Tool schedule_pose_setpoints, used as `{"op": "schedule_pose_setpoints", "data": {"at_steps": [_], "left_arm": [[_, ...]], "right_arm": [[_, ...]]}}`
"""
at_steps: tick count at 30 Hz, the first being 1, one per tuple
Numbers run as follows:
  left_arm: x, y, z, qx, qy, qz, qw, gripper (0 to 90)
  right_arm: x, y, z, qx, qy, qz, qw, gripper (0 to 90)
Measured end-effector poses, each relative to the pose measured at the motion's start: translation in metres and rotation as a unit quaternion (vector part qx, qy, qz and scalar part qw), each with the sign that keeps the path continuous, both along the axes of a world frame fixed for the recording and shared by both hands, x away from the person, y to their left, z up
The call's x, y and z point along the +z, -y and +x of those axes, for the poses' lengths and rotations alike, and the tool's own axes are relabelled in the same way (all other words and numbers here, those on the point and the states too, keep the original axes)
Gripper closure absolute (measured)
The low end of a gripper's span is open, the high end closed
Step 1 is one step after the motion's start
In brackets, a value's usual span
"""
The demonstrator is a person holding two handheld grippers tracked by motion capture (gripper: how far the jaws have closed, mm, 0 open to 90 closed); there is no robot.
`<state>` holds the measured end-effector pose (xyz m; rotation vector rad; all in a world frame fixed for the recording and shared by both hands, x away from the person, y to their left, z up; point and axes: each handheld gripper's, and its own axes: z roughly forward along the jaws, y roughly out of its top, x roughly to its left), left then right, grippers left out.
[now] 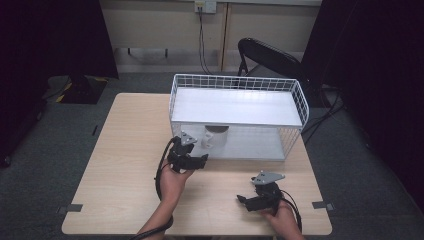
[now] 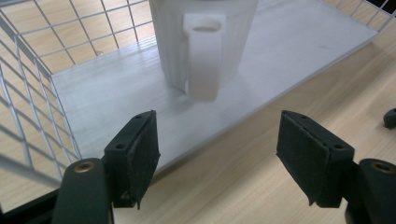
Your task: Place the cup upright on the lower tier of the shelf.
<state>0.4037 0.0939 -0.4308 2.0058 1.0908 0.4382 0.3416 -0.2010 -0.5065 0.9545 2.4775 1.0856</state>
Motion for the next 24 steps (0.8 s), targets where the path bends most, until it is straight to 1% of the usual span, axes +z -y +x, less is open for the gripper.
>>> {"op": "schedule_pose_setpoints", "data": {"at_steps": [4, 6, 8, 9, 11, 12, 13, 18, 19, 20, 21, 24], "left_arm": [[-0.001, -0.007, -0.005, -0.010, -0.001, -0.005, 0.9999, 24.9], [0.000, -0.011, -0.007, -0.014, -0.002, -0.012, 0.9998, 22.9], [0.000, -0.015, -0.008, -0.025, -0.004, -0.008, 0.9997, 21.5], [0.000, -0.017, -0.010, -0.027, 0.000, -0.005, 0.9996, 20.7], [0.000, -0.021, -0.012, -0.033, -0.003, -0.004, 0.9994, 19.8], [0.001, -0.022, -0.012, -0.035, -0.003, -0.003, 0.9994, 19.3], [0.000, -0.024, -0.013, -0.035, -0.005, -0.008, 0.9993, 19.2], [-0.001, -0.030, -0.016, -0.037, -0.009, -0.005, 0.9993, 18.4], [-0.001, -0.032, -0.016, -0.040, -0.010, -0.004, 0.9992, 18.2], [0.000, -0.033, -0.017, -0.040, -0.007, -0.003, 0.9992, 18.0], [0.000, -0.035, -0.018, -0.042, -0.008, -0.004, 0.9991, 17.9], [0.002, -0.038, -0.019, -0.045, -0.005, -0.004, 0.9990, 17.3]], "right_arm": [[0.000, 0.000, 0.000, 0.000, 0.000, 0.000, 1.0000, 12.4], [0.000, 0.000, 0.000, 0.000, 0.000, 0.000, 1.0000, 12.4], [0.000, 0.000, 0.000, 0.000, 0.000, 0.000, 1.0000, 12.4], [0.000, 0.000, 0.000, 0.000, 0.000, 0.000, 1.0000, 12.3], [0.000, 0.000, 0.000, 0.000, 0.000, 0.000, 1.0000, 12.4], [0.000, 0.000, 0.000, 0.000, 0.000, 0.000, 1.0000, 12.4], [0.000, 0.000, 0.000, 0.000, 0.000, 0.000, 1.0000, 12.4], [0.000, 0.000, 0.000, 0.000, 0.000, 0.000, 1.0000, 12.4], [0.000, 0.000, 0.000, 0.000, 0.000, 0.000, 1.0000, 12.4], [0.000, 0.000, 0.000, 0.000, 0.000, 0.000, 1.0000, 12.3], [0.000, 0.000, 0.000, 0.000, 0.000, 0.000, 1.0000, 12.4], [0.000, 0.000, 0.000, 0.000, 0.000, 0.000, 1.0000, 12.4]]}}
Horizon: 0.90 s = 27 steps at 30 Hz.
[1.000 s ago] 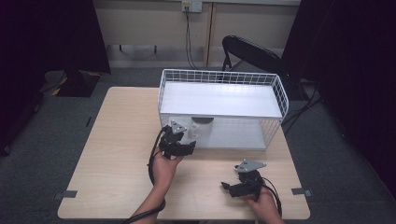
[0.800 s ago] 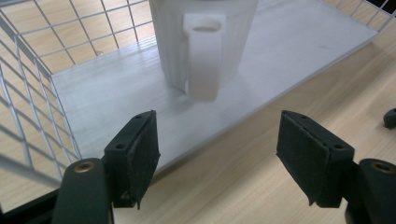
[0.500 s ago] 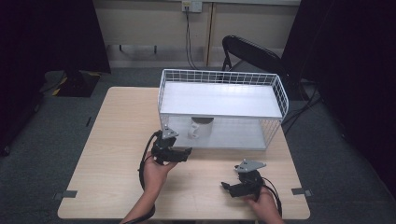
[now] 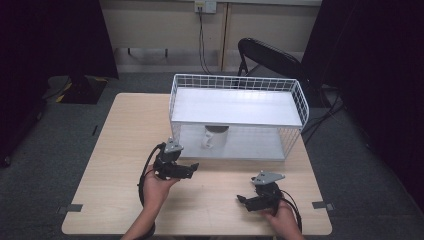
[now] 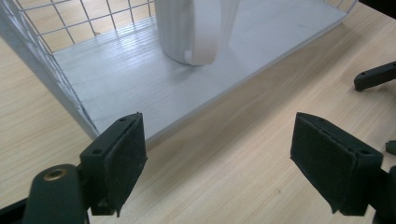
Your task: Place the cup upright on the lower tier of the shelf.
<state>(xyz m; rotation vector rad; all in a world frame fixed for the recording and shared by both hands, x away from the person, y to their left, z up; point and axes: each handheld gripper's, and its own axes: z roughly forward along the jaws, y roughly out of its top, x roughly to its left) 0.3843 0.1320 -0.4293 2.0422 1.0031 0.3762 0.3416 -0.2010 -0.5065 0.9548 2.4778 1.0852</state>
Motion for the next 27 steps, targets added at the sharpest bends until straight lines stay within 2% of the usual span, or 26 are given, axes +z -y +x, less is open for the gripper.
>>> {"op": "schedule_pose_setpoints", "data": {"at_steps": [5, 15, 27], "left_arm": [[0.000, -0.006, -0.004, -0.001, 0.000, -0.007, 1.0000, 15.9], [-0.003, -0.020, -0.008, -0.007, -0.001, -0.005, 1.0000, 15.2], [-0.006, -0.037, -0.015, -0.010, -0.008, -0.014, 0.9998, 15.0]], "right_arm": [[0.000, 0.000, 0.000, 0.000, 0.000, 0.000, 1.0000, 12.4], [0.000, 0.000, 0.000, 0.000, 0.000, 0.000, 1.0000, 12.4], [0.000, 0.000, 0.000, 0.001, 0.000, 0.000, 1.0000, 12.3]]}}
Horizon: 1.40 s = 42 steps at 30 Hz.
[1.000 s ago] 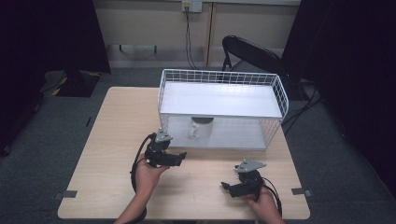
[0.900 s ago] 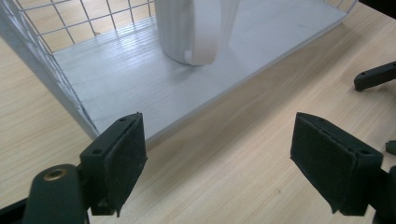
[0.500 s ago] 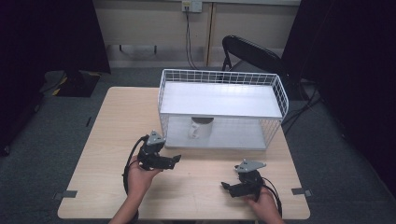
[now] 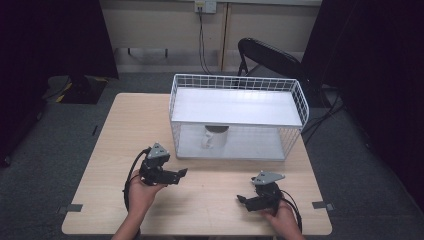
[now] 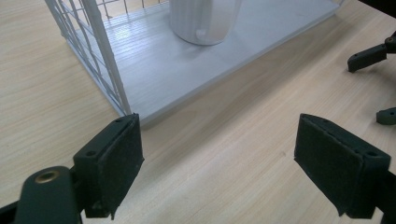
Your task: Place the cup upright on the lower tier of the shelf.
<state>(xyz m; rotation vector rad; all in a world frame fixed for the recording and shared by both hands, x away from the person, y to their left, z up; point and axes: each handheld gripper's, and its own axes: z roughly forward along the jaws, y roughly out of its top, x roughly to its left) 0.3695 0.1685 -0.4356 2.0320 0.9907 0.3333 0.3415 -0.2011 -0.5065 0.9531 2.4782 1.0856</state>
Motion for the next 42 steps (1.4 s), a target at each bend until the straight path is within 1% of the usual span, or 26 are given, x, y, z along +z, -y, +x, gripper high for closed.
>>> {"op": "schedule_pose_setpoints", "data": {"at_steps": [6, 9, 15, 17, 21, 23, 26, 31, 33, 34, 36, 37, 38, 40, 42], "left_arm": [[-0.004, -0.007, -0.004, -0.001, -0.002, -0.004, 1.0000, 15.0], [-0.006, -0.012, -0.006, 0.001, -0.001, -0.012, 0.9999, 15.0], [-0.015, -0.026, -0.010, 0.007, -0.008, -0.008, 0.9999, 15.0], [-0.017, -0.032, -0.012, 0.014, -0.009, -0.006, 0.9998, 15.0], [-0.022, -0.041, -0.014, 0.019, -0.012, -0.008, 0.9997, 15.0], [-0.026, -0.048, -0.015, 0.021, -0.012, -0.007, 0.9997, 15.0], [-0.033, -0.055, -0.017, 0.028, -0.019, -0.007, 0.9994, 15.0], [-0.041, -0.062, -0.019, 0.031, -0.021, 0.000, 0.9993, 14.9], [-0.044, -0.064, -0.021, 0.034, -0.020, -0.002, 0.9992, 14.9], [-0.045, -0.064, -0.022, 0.032, -0.023, 0.002, 0.9992, 14.9], [-0.047, -0.065, -0.023, 0.033, -0.021, 0.011, 0.9992, 14.9], [-0.048, -0.065, -0.024, 0.036, -0.021, 0.009, 0.9991, 14.9], [-0.049, -0.066, -0.024, 0.035, -0.021, 0.010, 0.9991, 14.9], [-0.052, -0.067, -0.025, 0.039, -0.020, 0.021, 0.9988, 14.9], [-0.056, -0.070, -0.026, 0.044, -0.024, 0.026, 0.9984, 14.8]], "right_arm": [[0.000, 0.000, 0.000, 0.000, 0.000, 0.000, 1.0000, 12.4], [0.000, 0.000, 0.000, 0.000, 0.000, 0.000, 1.0000, 12.4], [0.000, 0.000, 0.000, 0.001, 0.001, 0.000, 1.0000, 12.4], [0.000, 0.000, 0.000, 0.001, 0.001, 0.000, 1.0000, 12.4], [0.000, 0.000, 0.000, 0.000, 0.001, 0.000, 1.0000, 12.4], [0.000, 0.000, 0.000, 0.001, 0.001, 0.000, 1.0000, 12.4], [0.000, 0.000, 0.000, 0.001, 0.001, 0.000, 1.0000, 12.4], [0.000, 0.000, 0.000, 0.001, 0.000, 0.000, 1.0000, 12.4], [0.000, 0.000, 0.000, 0.000, 0.001, 0.000, 1.0000, 12.3], [0.000, 0.000, 0.000, 0.001, 0.001, 0.000, 1.0000, 12.4], [0.000, 0.000, 0.000, 0.001, 0.000, 0.000, 1.0000, 12.4], [0.000, 0.000, 0.000, 0.000, 0.001, 0.000, 1.0000, 12.4], [0.000, 0.000, 0.000, 0.000, 0.001, 0.000, 1.0000, 12.4], [0.000, 0.000, 0.000, 0.000, 0.001, 0.000, 1.0000, 12.4], [0.000, 0.000, 0.000, 0.000, 0.001, 0.000, 1.0000, 12.3]]}}
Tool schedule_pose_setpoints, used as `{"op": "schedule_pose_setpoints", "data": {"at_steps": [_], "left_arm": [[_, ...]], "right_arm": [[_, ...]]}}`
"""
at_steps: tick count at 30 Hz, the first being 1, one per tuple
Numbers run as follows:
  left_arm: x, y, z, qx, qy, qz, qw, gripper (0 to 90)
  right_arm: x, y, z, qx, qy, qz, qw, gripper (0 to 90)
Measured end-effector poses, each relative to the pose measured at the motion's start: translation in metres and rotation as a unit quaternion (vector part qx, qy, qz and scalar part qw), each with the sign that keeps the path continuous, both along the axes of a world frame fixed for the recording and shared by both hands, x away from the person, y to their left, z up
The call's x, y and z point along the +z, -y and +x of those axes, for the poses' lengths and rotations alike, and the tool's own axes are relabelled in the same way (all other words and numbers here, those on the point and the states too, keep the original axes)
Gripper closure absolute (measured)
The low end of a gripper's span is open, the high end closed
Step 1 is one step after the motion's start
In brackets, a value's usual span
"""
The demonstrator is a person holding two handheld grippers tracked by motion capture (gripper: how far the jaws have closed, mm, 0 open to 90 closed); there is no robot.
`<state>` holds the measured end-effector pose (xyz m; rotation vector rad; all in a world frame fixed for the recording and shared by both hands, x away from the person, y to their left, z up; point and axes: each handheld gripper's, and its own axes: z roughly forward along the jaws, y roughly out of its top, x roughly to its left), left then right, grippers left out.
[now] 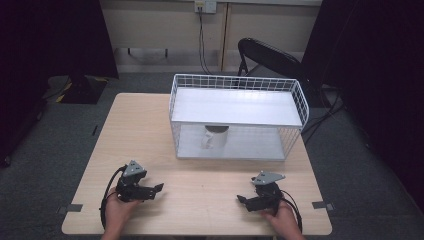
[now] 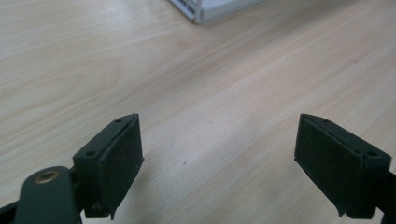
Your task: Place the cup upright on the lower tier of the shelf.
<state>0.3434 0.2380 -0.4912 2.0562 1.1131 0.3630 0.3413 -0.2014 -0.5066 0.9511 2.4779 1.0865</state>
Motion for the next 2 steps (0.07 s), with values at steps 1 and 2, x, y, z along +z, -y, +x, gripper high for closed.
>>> {"op": "schedule_pose_setpoints", "data": {"at_steps": [1, 2], "left_arm": [[-0.0017, -0.0011, -0.0003, 0.002, -0.001, 0.000, 1.0000, 14.8], [-0.0041, -0.0027, -0.0014, 0.006, -0.002, 0.004, 1.0000, 14.8]], "right_arm": [[0.0000, 0.0000, 0.0000, 0.000, 0.000, 0.000, 1.0000, 12.3], [0.0000, 0.0000, 0.0000, 0.000, 0.000, 0.000, 1.0000, 12.4]]}}
